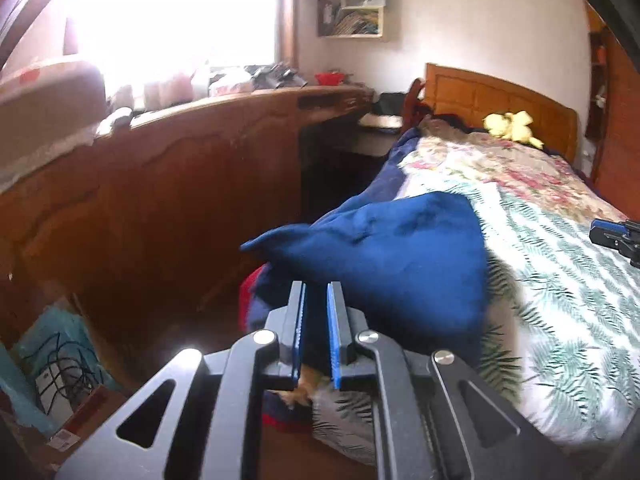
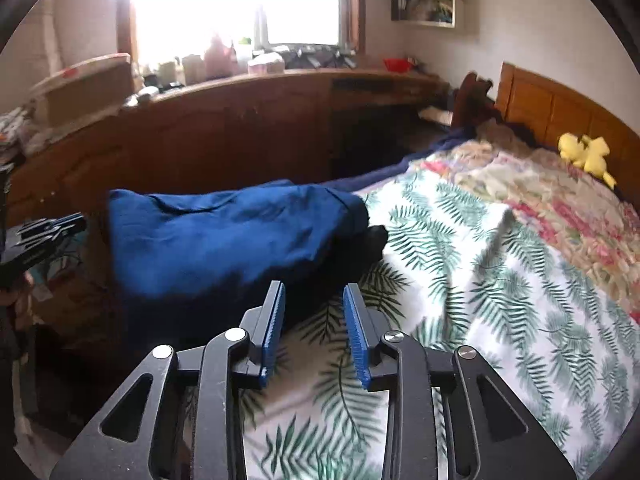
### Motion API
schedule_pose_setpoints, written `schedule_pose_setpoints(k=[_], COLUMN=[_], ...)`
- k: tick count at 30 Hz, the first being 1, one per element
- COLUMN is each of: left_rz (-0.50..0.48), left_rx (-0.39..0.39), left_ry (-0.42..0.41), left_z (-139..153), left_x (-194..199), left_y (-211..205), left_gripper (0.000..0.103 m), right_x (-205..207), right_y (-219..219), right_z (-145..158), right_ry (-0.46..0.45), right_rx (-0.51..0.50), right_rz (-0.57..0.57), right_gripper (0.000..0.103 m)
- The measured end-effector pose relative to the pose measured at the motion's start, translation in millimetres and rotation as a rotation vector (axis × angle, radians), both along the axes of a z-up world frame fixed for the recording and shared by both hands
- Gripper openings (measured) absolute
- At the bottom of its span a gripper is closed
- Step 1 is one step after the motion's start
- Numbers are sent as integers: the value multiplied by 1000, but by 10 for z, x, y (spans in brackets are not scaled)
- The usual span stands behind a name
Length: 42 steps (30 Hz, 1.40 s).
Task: Fold large clothes
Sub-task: 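Grasp the folded jacket with both grippers and lift it off the bed, then place the folded jacket on the desk beside the bed and release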
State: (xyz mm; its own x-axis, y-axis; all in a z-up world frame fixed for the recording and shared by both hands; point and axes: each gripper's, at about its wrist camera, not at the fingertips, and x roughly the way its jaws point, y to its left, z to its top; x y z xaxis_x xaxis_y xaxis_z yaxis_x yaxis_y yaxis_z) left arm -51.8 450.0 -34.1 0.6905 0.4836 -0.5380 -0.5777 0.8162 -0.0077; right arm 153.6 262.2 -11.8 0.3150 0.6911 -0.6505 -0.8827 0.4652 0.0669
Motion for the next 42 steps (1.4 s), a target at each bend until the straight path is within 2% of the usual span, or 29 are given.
schedule_pose_setpoints(k=[6,10,14,19,28,34,38,42], left_rz=[-63,-141,-236,-342,-448,-524,-566,-598], left_rx=[60,18,-16,-50,-40,-60,-19,-10], left_ry=[-45,-66,-68,-60,-50,-45,-63,-104], left_z=[334,442,472,449,325,316,425,576], left_x=[132,270,471,758,1027,1068,1035,949], left_y=[-704,-1112,-1522,-2011,-2883,-3442,-3784,-4004], left_gripper=[9,9,10,11,13,14,14,14], right_x=[-188,-285,-363,-413,-495,-624,-730,-867], right_y=[-610,-1049,-1527,-2034,-2857,-3335,-3685,-4015], right_z=[303,448,521,493,305,300,437,620], right_ry=[-20,-35,-38,-53,-52,-52,-63,-120], right_rx=[66,100,124,122,92,103,152,175], right_rz=[-17,-52,-96,-169,-331,-419,-490,-566], right_gripper=[47,57,61,65,84,86,86,86])
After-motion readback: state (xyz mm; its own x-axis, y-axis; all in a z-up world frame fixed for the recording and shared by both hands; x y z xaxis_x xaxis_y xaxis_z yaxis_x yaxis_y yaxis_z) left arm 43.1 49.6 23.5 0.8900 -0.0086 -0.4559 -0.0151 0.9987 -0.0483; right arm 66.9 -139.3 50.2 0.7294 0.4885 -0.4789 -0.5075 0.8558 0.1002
